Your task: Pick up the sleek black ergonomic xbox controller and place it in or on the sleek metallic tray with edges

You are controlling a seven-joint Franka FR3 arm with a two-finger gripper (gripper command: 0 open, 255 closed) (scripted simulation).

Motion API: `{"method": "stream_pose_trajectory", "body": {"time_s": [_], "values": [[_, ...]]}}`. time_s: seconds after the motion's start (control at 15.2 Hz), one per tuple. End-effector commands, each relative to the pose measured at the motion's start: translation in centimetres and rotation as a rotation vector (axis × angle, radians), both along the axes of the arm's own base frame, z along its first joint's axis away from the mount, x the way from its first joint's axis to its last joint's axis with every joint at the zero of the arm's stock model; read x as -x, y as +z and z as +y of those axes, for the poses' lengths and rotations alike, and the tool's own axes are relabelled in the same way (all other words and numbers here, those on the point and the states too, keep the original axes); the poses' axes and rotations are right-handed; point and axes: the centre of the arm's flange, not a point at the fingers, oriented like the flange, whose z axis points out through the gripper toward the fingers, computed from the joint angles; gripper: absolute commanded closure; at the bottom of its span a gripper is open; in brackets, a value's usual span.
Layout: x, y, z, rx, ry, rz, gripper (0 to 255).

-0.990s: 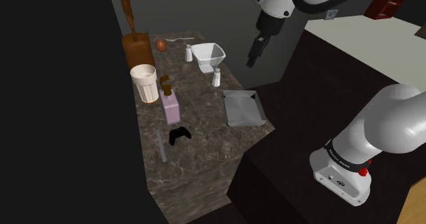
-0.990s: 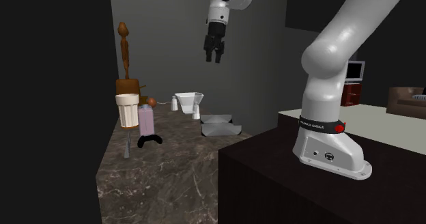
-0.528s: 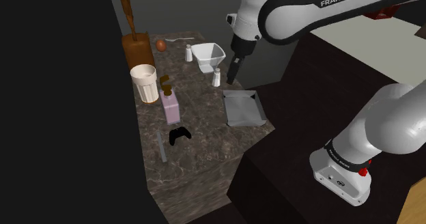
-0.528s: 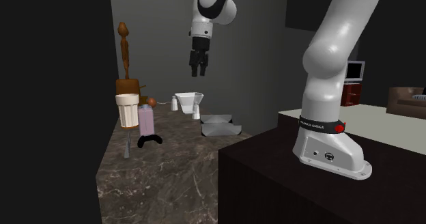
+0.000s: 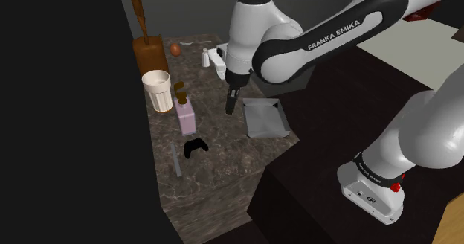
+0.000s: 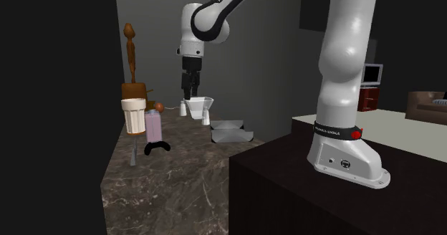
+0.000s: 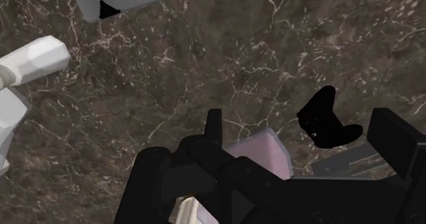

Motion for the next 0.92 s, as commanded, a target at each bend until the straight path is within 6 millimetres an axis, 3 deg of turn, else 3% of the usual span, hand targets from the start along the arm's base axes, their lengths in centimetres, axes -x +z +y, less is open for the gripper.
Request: {"method": "stream_pose_trajectory", "body": {"time_s": [0.0,0.73,0.86], "values": [[-0.3,-1.6,2.1,0.011,0.044,-0.004,0],[-0.2,-12.1,12.7,0.077,0.275,-0.017,0],[-0.2,-13.4,13.4,0.082,0.291,-0.018,0]]}}
